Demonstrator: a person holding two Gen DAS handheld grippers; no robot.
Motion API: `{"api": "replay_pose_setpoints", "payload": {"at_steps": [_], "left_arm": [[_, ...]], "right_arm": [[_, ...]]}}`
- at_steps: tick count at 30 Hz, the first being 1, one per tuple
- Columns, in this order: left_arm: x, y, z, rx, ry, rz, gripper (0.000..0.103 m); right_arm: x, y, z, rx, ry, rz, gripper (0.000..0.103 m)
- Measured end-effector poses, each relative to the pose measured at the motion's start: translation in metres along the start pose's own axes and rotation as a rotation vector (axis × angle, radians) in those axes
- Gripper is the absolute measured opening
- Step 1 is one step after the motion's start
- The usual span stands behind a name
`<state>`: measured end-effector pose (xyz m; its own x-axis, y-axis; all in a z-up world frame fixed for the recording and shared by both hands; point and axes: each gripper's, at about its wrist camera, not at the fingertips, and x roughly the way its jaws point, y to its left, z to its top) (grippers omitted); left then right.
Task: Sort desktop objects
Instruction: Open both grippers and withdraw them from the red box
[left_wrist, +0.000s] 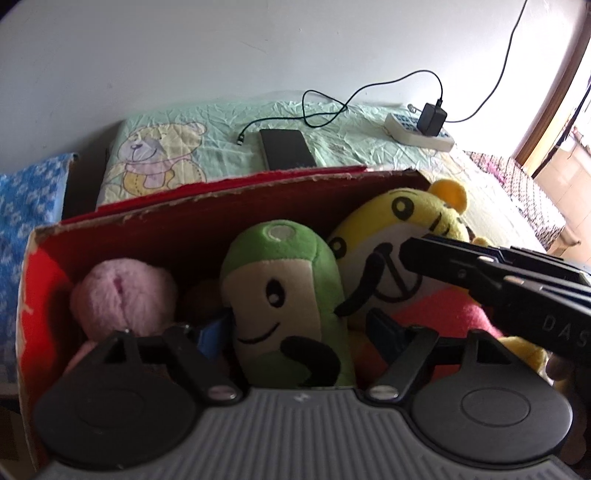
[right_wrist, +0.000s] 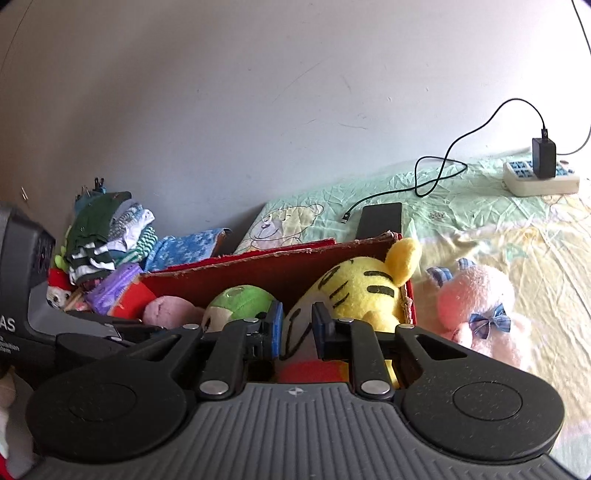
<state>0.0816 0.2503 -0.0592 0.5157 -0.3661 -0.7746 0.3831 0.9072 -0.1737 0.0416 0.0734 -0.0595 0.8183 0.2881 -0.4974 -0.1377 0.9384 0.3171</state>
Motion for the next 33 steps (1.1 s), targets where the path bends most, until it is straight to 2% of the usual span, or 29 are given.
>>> {"api": "replay_pose_setpoints", "payload": {"at_steps": [16,20,33], "left_arm": [[0.006,-0.004,0.002,0.033,0.034,0.039,0.083],[0.006,-0.005,0.002,0.036,0.037,0.052,0.082],[0.007,0.001,0.003,-0.015,0.054,0.058,0.082]], "right_arm": [[0.002,-0.010,-0.010,-0.023,-0.036,0.007,0.013],[0.001,-0.010,-0.013,-0.054,-0.056,0.000,0.008],[0.002,-0.008,-0.017,-0.119,-0.075,-0.015,0.005]]}}
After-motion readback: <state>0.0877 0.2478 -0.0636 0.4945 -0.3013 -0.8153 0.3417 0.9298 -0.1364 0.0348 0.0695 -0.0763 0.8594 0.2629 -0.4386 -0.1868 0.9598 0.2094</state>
